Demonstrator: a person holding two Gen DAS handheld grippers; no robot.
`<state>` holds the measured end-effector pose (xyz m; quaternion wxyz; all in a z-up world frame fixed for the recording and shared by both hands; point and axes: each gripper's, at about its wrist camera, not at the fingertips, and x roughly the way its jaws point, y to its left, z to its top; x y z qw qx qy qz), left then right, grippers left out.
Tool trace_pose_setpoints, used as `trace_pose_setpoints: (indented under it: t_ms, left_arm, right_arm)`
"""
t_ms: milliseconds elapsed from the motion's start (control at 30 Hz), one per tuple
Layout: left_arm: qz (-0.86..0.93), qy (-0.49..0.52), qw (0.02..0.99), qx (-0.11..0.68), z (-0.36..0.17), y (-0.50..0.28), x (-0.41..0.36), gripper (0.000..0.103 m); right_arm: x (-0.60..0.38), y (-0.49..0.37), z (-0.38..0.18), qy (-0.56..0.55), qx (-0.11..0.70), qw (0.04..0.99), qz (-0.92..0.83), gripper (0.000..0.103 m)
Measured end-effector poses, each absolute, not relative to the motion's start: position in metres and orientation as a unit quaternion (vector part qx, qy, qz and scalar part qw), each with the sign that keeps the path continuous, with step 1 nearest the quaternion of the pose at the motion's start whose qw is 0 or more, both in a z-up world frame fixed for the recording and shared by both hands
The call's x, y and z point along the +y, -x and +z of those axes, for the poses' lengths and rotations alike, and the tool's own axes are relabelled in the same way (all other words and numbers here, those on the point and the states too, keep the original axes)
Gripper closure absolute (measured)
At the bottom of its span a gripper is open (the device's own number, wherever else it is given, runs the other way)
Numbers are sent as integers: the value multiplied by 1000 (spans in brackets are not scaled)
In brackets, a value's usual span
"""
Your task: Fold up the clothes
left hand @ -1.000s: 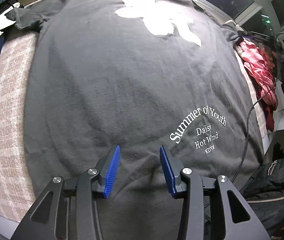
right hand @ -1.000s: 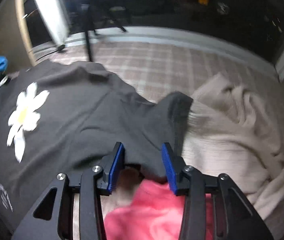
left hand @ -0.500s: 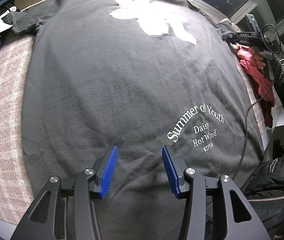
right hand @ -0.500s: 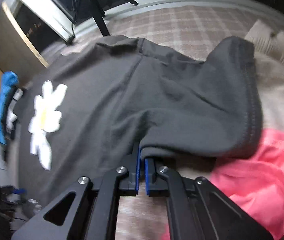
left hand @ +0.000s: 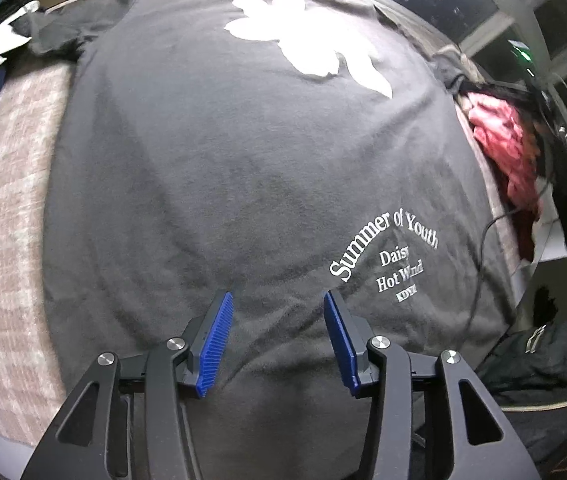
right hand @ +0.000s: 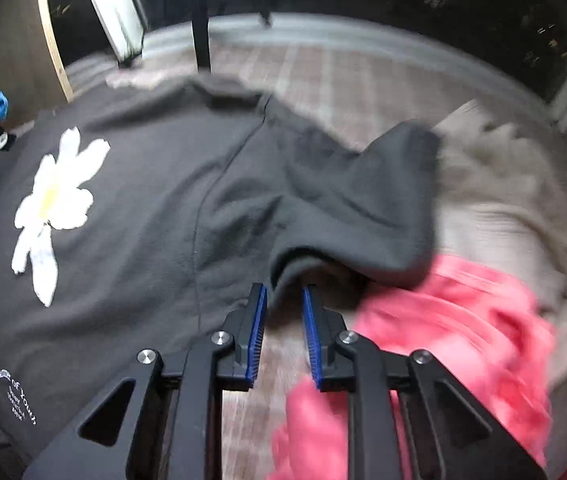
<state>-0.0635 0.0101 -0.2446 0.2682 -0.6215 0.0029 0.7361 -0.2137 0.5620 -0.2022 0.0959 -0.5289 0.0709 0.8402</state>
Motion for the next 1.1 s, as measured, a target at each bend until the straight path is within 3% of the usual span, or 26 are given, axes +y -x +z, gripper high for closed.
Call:
trace_pose_setpoints:
  t_ms: [100,233,400,600,833,1033,1100]
  left_arm:
    - [763,595,255,4,-214,74,-28,59]
    - [795,567,216,14,-183,98,-71,59]
    - [828,538,156,30,-174,152,-75,58]
    - [859,495,122,49,-188,217,-52,57]
    - [874,472,88,81,-208,287,-51,57]
    - [882,459,85,66,-208,298,-65,57]
    - [885,452,83,67,-208,295,-67,57]
  right_arm:
    - [535,193,-187,508,91,48,855,83]
    - [485,185,-211,530,104,-37,841,79]
    - [459,185,-244,570,90,-28,816,78]
    - [443,188,-164,536,88,9,840,78]
    - [376,244,-96,506,53,-34,860,73]
    - [310,321,-117,492,14,-99,865,74]
    - [296,357,-135,491,11,-112,864,81]
